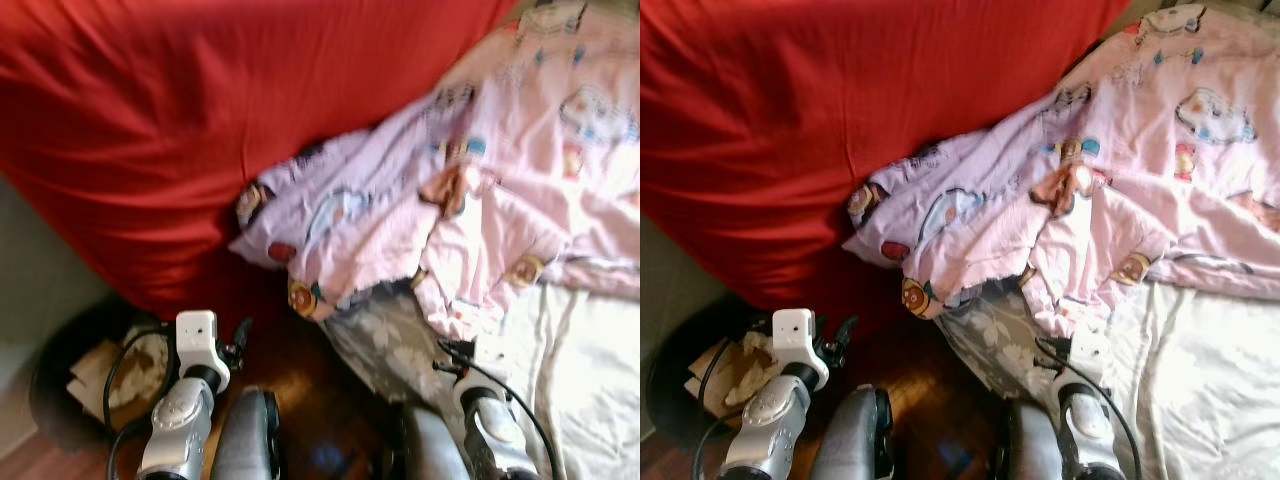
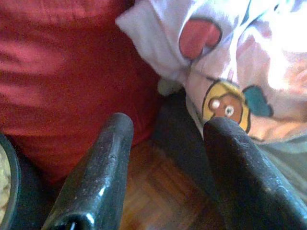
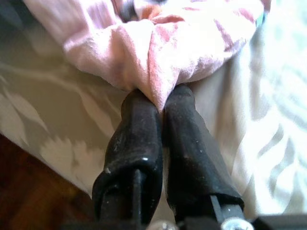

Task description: Clean up the room

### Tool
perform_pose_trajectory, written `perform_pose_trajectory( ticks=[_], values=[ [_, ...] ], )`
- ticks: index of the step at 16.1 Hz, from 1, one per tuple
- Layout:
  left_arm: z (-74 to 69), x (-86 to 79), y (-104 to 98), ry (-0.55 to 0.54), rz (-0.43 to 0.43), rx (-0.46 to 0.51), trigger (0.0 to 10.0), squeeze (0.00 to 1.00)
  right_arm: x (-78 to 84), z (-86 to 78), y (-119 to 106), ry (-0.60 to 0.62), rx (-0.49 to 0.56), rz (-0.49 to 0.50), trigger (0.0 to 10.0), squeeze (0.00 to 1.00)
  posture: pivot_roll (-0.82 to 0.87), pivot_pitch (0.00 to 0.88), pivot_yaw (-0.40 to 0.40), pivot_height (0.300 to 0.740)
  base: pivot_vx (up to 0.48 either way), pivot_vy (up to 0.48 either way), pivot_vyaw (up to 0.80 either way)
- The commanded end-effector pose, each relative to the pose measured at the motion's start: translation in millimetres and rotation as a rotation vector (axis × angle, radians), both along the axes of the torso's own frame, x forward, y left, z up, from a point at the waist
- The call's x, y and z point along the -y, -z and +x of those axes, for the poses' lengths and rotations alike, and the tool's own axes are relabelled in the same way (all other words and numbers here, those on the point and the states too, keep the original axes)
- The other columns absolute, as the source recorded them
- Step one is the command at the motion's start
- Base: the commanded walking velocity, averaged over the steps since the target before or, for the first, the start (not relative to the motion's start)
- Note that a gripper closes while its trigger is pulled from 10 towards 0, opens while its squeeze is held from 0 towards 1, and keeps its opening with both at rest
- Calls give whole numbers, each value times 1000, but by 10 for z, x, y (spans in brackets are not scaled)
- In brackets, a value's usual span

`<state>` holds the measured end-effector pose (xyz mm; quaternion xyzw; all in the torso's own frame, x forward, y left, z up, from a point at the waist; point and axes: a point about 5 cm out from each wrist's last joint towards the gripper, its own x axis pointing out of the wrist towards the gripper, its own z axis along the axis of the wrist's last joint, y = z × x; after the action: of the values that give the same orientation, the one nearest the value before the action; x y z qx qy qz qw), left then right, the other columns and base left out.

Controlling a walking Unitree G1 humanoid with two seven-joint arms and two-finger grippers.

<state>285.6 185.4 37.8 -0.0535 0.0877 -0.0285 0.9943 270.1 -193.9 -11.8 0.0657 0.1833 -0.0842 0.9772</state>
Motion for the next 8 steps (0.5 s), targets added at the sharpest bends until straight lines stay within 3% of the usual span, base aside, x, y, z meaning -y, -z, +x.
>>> perform_pose_trajectory(
  ticks=[1, 4, 8],
  values=[
    [-10, -9, 41, -11, -6, -13, 10000, 0, 6, -52, 29, 14, 6, 19, 10000, 0, 74, 41, 9, 616, 0, 0, 0],
    [21, 12, 65, -12, -13, -13, 10000, 0, -12, -9, -48, -2, 87, 73, 10000, 0, 57, 0, 15, 626, 0, 0, 0],
    [101, 9, 36, -24, -14, -4, 10000, 0, -78, 92, -110, -21, 93, 77, 10000, 0, 66, 0, 5, 661, 0, 0, 0]
  ],
)
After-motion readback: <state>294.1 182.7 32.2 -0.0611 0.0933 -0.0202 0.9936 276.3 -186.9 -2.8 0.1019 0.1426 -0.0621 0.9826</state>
